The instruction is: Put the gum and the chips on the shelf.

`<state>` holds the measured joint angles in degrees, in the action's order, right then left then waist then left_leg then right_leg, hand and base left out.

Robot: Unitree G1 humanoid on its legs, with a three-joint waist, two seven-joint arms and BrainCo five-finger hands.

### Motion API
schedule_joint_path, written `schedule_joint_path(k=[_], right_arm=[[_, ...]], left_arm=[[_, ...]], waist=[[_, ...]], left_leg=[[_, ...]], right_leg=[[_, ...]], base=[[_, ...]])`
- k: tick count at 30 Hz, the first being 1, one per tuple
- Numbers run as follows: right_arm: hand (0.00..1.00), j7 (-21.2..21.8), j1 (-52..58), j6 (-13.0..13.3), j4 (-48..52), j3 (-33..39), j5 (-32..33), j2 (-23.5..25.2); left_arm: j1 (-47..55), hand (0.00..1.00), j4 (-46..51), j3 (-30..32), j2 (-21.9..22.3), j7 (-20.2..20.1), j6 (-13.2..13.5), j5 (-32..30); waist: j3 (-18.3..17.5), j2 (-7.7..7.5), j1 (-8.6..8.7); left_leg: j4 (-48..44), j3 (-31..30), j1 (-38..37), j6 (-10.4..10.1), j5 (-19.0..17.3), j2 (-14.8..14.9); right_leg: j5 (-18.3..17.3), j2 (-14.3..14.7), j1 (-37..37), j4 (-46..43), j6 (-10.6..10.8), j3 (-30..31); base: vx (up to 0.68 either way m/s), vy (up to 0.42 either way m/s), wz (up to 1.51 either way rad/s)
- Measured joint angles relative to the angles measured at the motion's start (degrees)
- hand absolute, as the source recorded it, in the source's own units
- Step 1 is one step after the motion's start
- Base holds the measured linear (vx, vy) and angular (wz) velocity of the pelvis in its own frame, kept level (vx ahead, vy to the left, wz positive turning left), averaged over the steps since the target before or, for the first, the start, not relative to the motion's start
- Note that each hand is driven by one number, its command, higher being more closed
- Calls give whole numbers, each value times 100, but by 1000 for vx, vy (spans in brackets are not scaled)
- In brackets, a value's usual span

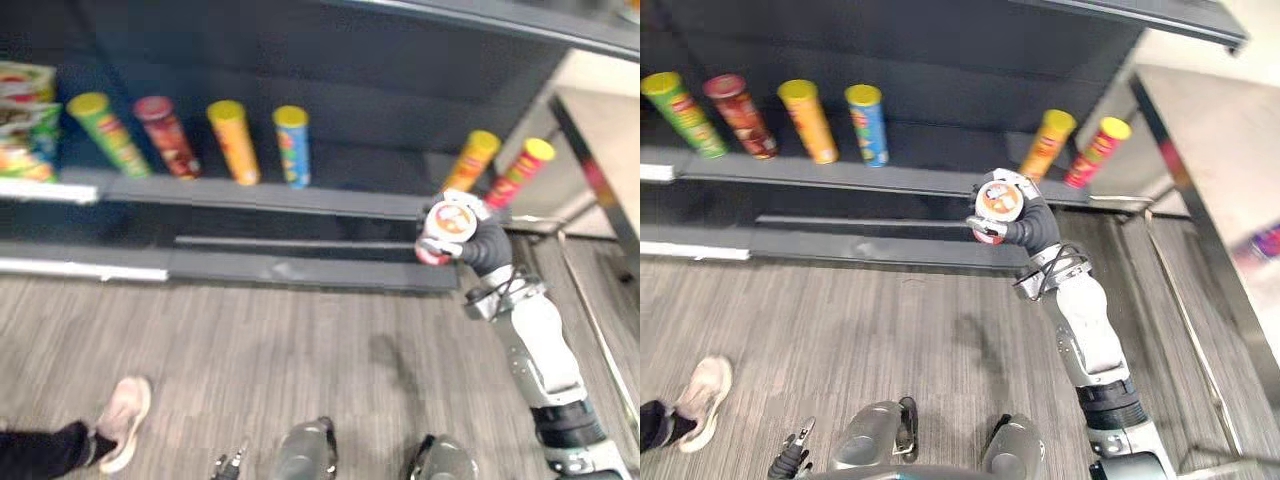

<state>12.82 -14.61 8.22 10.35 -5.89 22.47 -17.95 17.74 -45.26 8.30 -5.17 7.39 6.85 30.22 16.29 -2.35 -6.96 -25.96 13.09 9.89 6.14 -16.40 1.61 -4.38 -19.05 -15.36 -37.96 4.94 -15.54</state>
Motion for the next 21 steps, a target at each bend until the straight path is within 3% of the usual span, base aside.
schedule_joint_path(k=[3, 6, 7, 10, 13, 16, 21], right_arm=[[100, -45, 141, 32, 12, -18, 8, 1], [100, -53, 155, 61, -6, -50, 12, 8], [100, -47, 121, 116, -7, -110, 18, 16], [100, -161, 79, 211, -14, -156, 10, 100], [100, -250, 137, 210, -36, -145, 9, 96], [100, -301, 242, 222, -33, -118, 10, 84], [100, -208, 518, 250, -33, -98, 11, 110]], left_arm=[[-2, 0, 15, -15, 7, 99, -1, -4], [16, 0, 15, -10, 2, 137, -71, 4], [50, 0, 15, -33, 7, 130, -98, -5], [57, 0, 23, -187, 61, 103, -47, -141], [74, 0, -11, -227, 49, 113, 51, -182], [81, 0, -72, -228, 34, 100, 126, -240], [93, 0, -59, -359, 4, 63, 181, -242]], waist=[[44, 57, 48], [44, 41, -6], [44, 43, -25], [52, 61, -34], [59, 51, 41], [70, 53, 210], [70, 47, 223]], left_leg=[[-49, -160, 4, -10, -6, -192], [-48, -239, 7, -28, -16, -289], [-54, -259, 27, -42, -16, -301], [43, -295, 313, -237, 144, -246], [387, -297, 263, -392, 286, -284], [656, 567, 37, -453, 287, 130], [1175, 688, -211, -463, 646, 39]], right_leg=[[-140, 174, -5, 262, 208, 189], [-138, 205, 179, 688, 198, -43], [-221, 224, 299, 915, 92, -123], [-312, 386, 368, 1546, 116, -353], [-312, 352, 390, 1612, 114, -444], [-310, 291, 541, 1696, 108, -609], [-249, 326, 569, 1881, 58, -473]], base=[[29, 34, 93], [17, -73, 48], [-16, -115, 6], [-68, -151, 0], [-78, -116, 14], [-17, -175, 37], [-9, -34, 1]])
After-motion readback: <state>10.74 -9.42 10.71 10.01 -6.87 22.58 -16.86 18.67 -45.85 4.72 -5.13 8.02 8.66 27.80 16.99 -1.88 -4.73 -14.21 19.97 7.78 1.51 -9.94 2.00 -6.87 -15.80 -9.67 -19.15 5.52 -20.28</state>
